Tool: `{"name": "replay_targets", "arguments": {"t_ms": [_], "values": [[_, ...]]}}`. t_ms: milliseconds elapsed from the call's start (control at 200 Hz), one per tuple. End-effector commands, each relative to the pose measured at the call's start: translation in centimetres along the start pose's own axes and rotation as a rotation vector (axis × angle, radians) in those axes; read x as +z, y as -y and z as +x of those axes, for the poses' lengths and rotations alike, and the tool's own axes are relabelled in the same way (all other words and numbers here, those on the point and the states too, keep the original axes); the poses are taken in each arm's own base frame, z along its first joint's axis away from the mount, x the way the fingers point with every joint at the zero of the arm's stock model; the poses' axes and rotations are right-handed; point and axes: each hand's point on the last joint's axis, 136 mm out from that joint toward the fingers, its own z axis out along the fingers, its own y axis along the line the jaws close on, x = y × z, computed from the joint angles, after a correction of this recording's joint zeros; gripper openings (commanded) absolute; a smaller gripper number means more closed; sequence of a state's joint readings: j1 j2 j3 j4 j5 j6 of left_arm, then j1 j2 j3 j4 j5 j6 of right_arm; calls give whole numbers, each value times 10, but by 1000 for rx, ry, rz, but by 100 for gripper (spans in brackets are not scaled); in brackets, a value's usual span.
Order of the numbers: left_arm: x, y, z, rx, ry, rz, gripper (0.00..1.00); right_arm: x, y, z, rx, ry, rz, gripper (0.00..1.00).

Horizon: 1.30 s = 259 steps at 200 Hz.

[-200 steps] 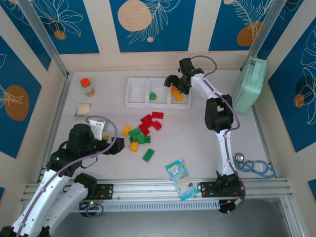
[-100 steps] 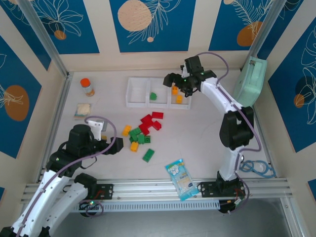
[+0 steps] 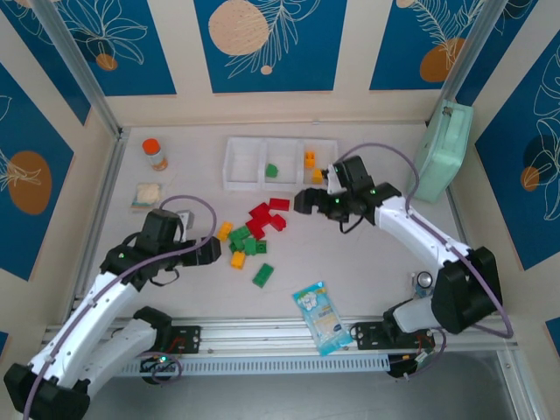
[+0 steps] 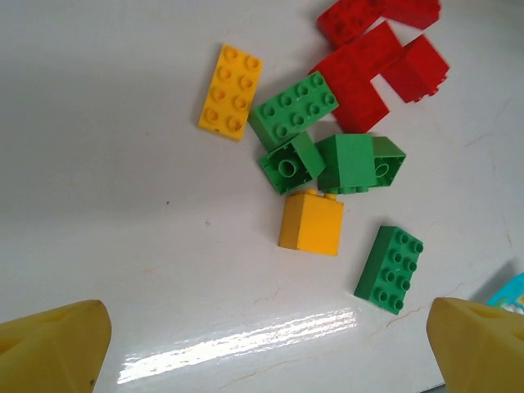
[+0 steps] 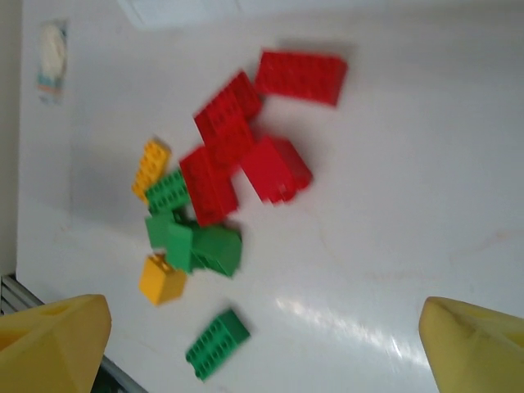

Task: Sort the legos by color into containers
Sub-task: Pick up the lego from the middle-left of the table.

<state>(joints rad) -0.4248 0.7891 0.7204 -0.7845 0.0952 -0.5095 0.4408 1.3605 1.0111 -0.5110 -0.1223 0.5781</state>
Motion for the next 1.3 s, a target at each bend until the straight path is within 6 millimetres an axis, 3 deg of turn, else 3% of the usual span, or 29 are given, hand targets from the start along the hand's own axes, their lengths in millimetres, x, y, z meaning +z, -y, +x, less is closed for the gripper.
{"name": "replay_targets", "arguments": {"t_ms": [0,125,255,490,785,1010,1291], "values": [[15,7,9,-52,-26,33,96,-4,-6,19,4,-13,-47,95],[29,15,19,-13,-56,41,92,-3,7,46,25,-46,14,95],[40,23,27,50,-104,30,90,-8,21,57,42,-34,56,95],[71,40,23,185,-192,18,86,-17,25,55,47,-18,69,95],[109,40,32,271,-328,-52,80,-24,33,60,69,-26,115,96],[124,35,33,308,-352,-102,78,-30,38,61,79,-16,138,96],[135,37,33,332,-364,-105,67,-35,41,61,86,-9,155,96]]}}
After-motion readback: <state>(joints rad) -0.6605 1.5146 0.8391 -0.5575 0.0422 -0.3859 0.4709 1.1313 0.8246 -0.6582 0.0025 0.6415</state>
